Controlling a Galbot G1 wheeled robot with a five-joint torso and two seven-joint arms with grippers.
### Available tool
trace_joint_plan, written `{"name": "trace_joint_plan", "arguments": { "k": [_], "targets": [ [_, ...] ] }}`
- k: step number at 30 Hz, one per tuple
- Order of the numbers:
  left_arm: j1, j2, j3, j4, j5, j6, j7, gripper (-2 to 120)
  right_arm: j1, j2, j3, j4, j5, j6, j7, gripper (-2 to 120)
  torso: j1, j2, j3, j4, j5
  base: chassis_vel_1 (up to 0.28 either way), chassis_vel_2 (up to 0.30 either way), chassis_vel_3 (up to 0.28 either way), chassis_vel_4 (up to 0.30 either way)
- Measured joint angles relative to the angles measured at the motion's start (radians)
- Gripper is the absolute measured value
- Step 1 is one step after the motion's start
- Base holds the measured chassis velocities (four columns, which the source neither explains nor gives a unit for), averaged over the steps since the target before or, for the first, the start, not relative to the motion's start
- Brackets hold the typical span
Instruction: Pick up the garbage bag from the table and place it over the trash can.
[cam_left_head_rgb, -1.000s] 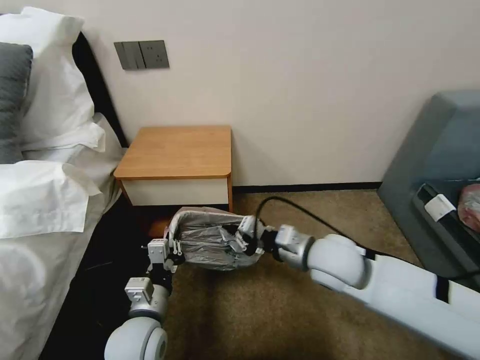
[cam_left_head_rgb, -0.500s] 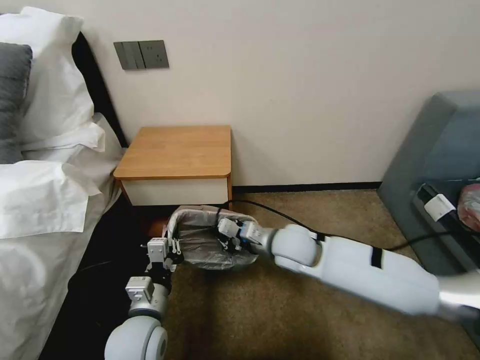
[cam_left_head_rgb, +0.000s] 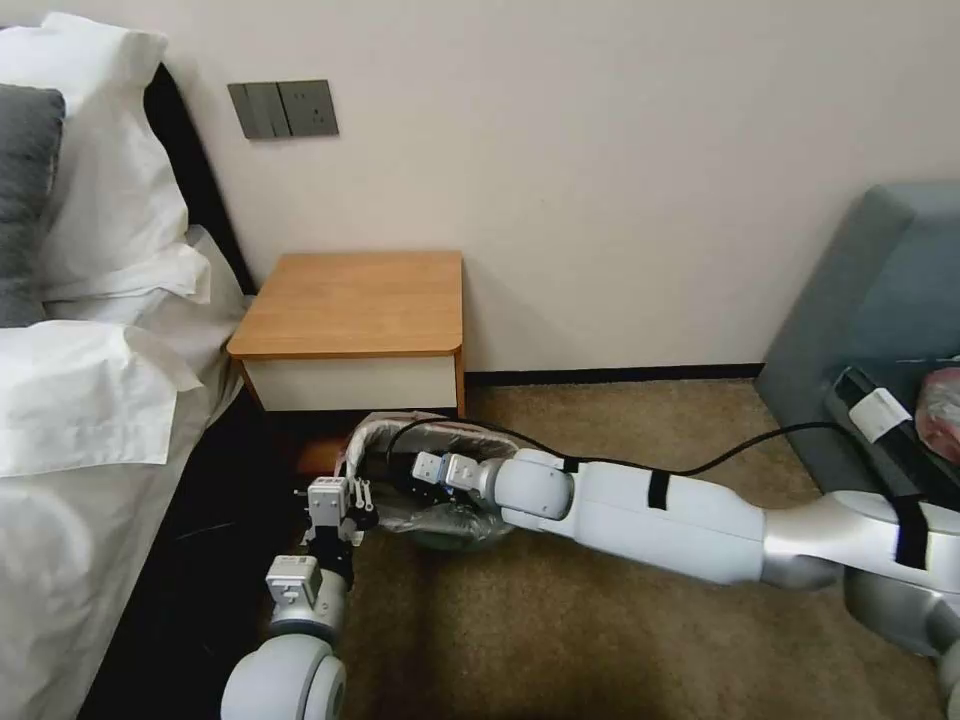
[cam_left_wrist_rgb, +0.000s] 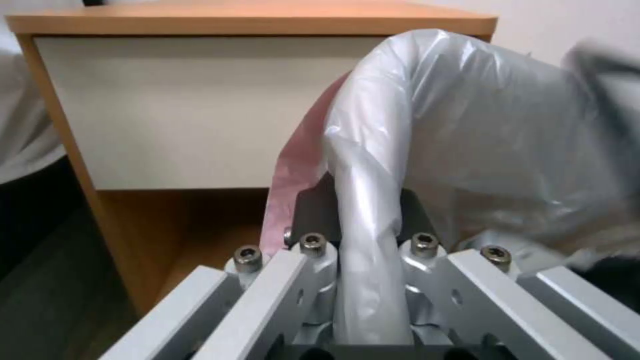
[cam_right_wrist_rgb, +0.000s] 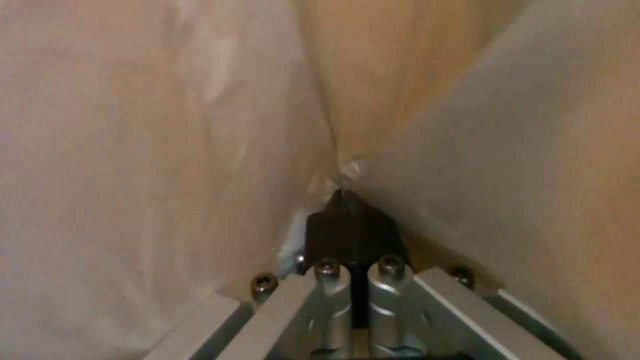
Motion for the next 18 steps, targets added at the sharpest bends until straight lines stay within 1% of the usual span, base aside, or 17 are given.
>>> {"name": "trace_joint_plan", "arguments": {
  "k": [2,4,5,8,9,10,12,13,14,16,17,18],
  "targets": [
    [0.001,-0.003,0.000,0.000,-0.001,0.001,0.000,7,-0.002,0.003,-0.001,0.004,0.000,0.001,0.001,0,0.000,0.000,0.000,0.0002,0.0000,0.000,0.000,0.000,0.000],
    [-0.003,-0.005,-0.002,0.010,-0.007,0.001,0.000,7,-0.010,-0.018,0.018,0.058,0.015,0.001,0.011,0,0.000,0.000,0.000,0.0001,0.0001,0.000,0.000,0.000,0.000],
    [-0.003,-0.005,-0.002,0.010,-0.007,0.001,0.000,7,-0.010,-0.018,0.018,0.058,0.015,0.001,0.011,0,0.000,0.000,0.000,0.0001,0.0001,0.000,0.000,0.000,0.000],
    [-0.006,-0.006,-0.006,0.024,-0.026,0.005,-0.006,7,-0.029,-0.081,0.074,0.194,0.035,0.001,0.021,0,0.000,0.000,0.000,0.0000,0.0000,0.000,0.000,0.000,0.000],
    [-0.006,-0.006,-0.006,0.024,-0.026,0.005,-0.006,7,-0.029,-0.081,0.074,0.194,0.035,0.001,0.021,0,0.000,0.000,0.000,0.0000,0.0000,0.000,0.000,0.000,0.000],
    [-0.008,-0.008,-0.007,0.028,-0.039,0.006,-0.009,7,-0.044,-0.109,0.100,0.253,0.048,-0.002,0.030,0,0.000,0.000,0.000,0.0001,0.0000,0.000,0.000,0.000,0.000],
    [-0.012,-0.012,-0.010,0.034,-0.065,0.014,-0.016,7,-0.077,-0.150,0.151,0.325,0.079,-0.007,0.039,0,0.000,0.000,0.000,0.0001,0.0002,0.000,0.000,0.000,0.000],
    [-0.013,-0.012,-0.011,0.036,-0.079,0.017,-0.020,7,-0.112,-0.184,0.194,0.369,0.093,-0.008,0.044,0,0.000,0.000,0.000,0.0001,0.0001,0.000,0.000,0.000,0.000],
    [-0.013,-0.012,-0.011,0.036,-0.079,0.017,-0.020,7,-0.112,-0.184,0.194,0.369,0.093,-0.008,0.044,0,0.000,0.000,0.000,0.0001,0.0001,0.000,0.000,0.000,0.000],
    [-0.014,-0.013,-0.010,0.035,-0.108,0.028,-0.027,7,-0.193,-0.236,0.278,0.439,0.101,-0.004,0.047,0,0.000,0.000,0.000,-0.0001,0.0004,0.000,0.000,0.000,0.000],
    [-0.014,-0.011,-0.009,0.028,-0.139,0.045,-0.035,7,-0.249,-0.264,0.336,0.485,0.106,-0.001,0.050,0,0.000,0.000,0.000,0.0002,0.0002,0.000,0.000,0.000,0.000],
    [-0.014,-0.009,-0.009,0.023,-0.167,0.060,-0.043,7,-0.302,-0.287,0.389,0.527,0.110,0.005,0.051,0,0.000,0.000,0.000,-0.0001,0.0004,0.000,0.000,0.000,0.000]
  ]
}}
